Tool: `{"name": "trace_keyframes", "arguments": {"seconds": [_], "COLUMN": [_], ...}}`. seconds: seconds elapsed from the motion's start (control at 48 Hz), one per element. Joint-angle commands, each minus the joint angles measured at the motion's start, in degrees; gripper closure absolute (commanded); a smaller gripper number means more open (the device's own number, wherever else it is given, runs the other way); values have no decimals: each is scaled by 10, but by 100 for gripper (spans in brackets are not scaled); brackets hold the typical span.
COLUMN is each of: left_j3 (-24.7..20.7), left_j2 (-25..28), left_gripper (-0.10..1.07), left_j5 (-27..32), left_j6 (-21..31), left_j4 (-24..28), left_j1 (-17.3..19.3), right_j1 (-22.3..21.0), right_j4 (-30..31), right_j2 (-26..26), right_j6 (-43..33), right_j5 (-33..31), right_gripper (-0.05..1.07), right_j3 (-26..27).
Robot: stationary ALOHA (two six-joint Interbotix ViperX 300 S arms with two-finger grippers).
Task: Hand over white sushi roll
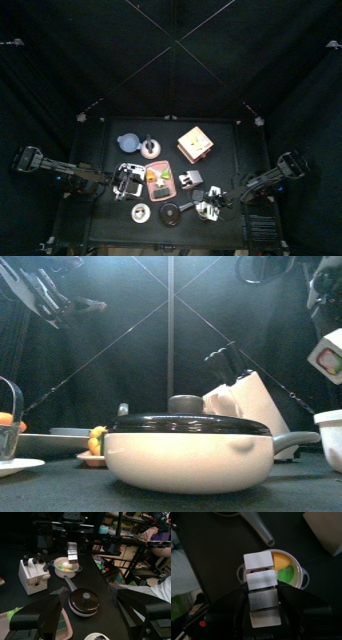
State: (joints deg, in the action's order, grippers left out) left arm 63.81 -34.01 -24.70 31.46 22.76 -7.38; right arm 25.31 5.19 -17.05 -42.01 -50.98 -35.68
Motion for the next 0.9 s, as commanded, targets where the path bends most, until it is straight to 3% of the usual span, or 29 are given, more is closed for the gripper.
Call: {"name": "trace_keyframes", "arguments": {"seconds": [0.0, 0.333, 0.542, 0.875], "left_j3": [-6, -10, -17, -76], "left_j2": [-1, -1, 16, 93], "left_gripper": [-2, -3, -3, -3], "left_j5": [-5, -10, -65, -90], "left_j6": [-1, -1, -36, -62], "left_j4": [0, 0, 13, -54], "left_j1": [0, -1, -1, -1], "right_j1": [-2, -48, -81, -112], "right_j4": [21, 91, 105, 176], "right_j2": [-13, 8, 39, 74], "right_j6": [0, -2, 1, 0], "right_j5": [22, 123, 170, 181], "right_gripper": [39, 39, 39, 39], "right_j3": [33, 85, 112, 156]}}
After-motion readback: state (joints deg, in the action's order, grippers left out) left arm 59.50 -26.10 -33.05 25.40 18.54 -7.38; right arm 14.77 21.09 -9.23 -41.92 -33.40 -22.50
